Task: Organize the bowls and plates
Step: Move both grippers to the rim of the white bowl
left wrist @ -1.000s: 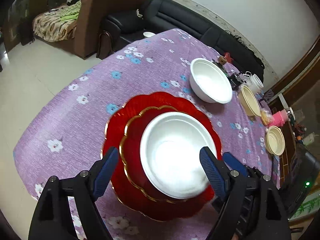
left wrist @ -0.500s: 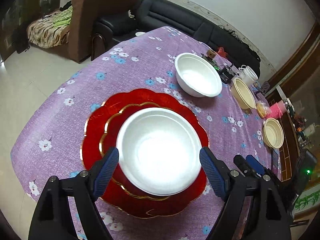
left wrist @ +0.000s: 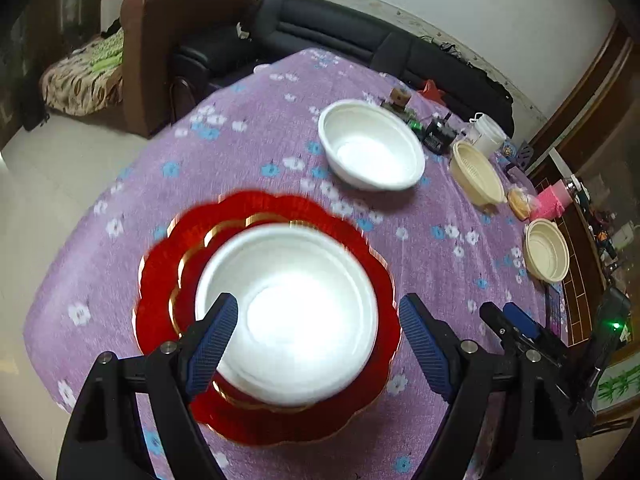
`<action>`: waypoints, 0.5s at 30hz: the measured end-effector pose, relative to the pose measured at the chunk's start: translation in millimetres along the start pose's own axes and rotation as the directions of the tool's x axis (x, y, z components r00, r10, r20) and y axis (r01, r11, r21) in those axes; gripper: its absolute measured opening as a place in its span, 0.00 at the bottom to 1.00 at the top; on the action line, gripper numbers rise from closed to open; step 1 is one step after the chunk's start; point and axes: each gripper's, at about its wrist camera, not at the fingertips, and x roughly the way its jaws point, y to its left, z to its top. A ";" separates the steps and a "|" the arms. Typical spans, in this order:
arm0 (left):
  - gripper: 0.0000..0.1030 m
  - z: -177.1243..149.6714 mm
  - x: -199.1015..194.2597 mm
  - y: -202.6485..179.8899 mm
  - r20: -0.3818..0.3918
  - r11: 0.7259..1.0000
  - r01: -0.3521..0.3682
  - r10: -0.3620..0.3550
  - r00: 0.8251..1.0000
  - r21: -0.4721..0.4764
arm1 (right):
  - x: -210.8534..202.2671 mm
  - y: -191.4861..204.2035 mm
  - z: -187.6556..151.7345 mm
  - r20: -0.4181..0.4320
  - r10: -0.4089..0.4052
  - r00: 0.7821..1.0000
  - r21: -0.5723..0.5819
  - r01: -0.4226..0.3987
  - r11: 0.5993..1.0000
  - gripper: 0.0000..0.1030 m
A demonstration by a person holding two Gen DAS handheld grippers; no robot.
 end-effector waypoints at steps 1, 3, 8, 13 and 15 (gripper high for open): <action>0.80 8.8 -2.4 -0.4 0.006 1.000 0.003 -0.003 1.000 0.003 | 0.1 -1.9 5.2 0.003 -0.004 1.000 0.002 0.004 1.000 0.63; 0.80 26.8 -5.7 -1.3 0.013 1.000 0.012 -0.012 1.000 0.002 | 2.4 -5.2 17.0 0.009 -0.005 1.000 0.013 0.005 1.000 0.63; 0.80 83.8 8.5 -8.1 0.024 0.999 0.035 -0.036 0.999 0.016 | 19.4 -9.3 49.9 0.019 0.011 1.000 0.054 -0.012 0.998 0.63; 0.80 138.0 61.0 -6.5 -0.008 0.998 0.069 -0.069 0.998 -0.009 | 53.4 -14.4 87.5 0.016 0.089 0.996 0.147 -0.091 0.985 0.63; 0.80 154.5 90.3 -5.3 -0.044 0.997 0.074 -0.075 0.996 -0.026 | 68.0 -16.8 98.0 0.008 0.109 0.994 0.187 -0.109 0.976 0.64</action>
